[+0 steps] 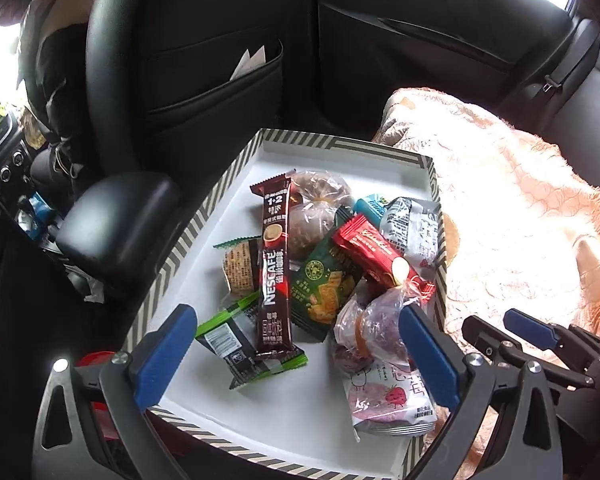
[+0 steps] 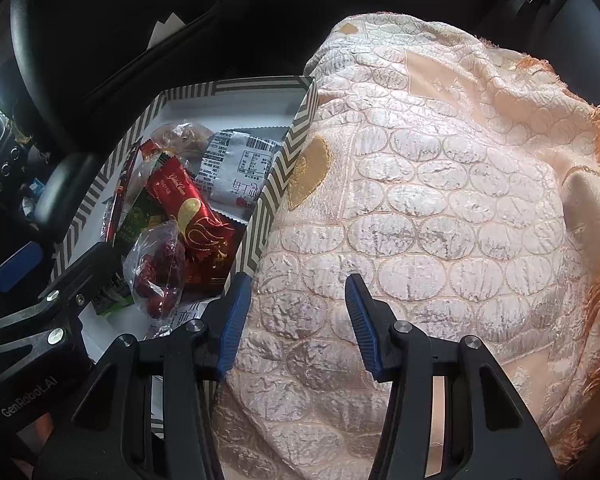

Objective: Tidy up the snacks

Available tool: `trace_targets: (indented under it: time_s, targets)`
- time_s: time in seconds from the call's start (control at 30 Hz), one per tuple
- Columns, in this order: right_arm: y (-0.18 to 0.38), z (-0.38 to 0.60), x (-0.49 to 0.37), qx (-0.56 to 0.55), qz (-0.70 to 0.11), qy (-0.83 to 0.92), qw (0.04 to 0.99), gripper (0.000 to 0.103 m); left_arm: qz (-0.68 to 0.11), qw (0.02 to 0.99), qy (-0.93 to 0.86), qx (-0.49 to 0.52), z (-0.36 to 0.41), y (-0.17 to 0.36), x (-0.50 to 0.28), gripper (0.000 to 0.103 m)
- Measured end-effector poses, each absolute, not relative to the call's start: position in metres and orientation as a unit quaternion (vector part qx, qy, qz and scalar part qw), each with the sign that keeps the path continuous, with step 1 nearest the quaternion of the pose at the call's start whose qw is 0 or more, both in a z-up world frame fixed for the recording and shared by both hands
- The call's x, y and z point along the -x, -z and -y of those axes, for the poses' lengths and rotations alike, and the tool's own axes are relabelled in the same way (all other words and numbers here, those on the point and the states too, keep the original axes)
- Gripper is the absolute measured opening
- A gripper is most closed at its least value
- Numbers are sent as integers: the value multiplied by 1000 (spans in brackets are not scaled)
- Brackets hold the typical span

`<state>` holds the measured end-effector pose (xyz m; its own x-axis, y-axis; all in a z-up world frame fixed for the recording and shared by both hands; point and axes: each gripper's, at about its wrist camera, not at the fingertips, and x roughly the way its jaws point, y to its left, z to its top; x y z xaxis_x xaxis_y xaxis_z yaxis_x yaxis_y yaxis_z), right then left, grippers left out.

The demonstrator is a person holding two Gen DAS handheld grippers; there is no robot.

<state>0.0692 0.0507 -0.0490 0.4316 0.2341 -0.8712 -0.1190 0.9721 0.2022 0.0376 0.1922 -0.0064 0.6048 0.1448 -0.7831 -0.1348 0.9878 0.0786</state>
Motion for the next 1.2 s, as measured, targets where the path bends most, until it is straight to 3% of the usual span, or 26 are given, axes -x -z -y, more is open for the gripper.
trace_targets:
  time_s: [1.2]
  targets:
    - [36, -75, -65, -28, -512, -123, 849, 49, -422, 904, -55, 39, -215, -2, -29, 102]
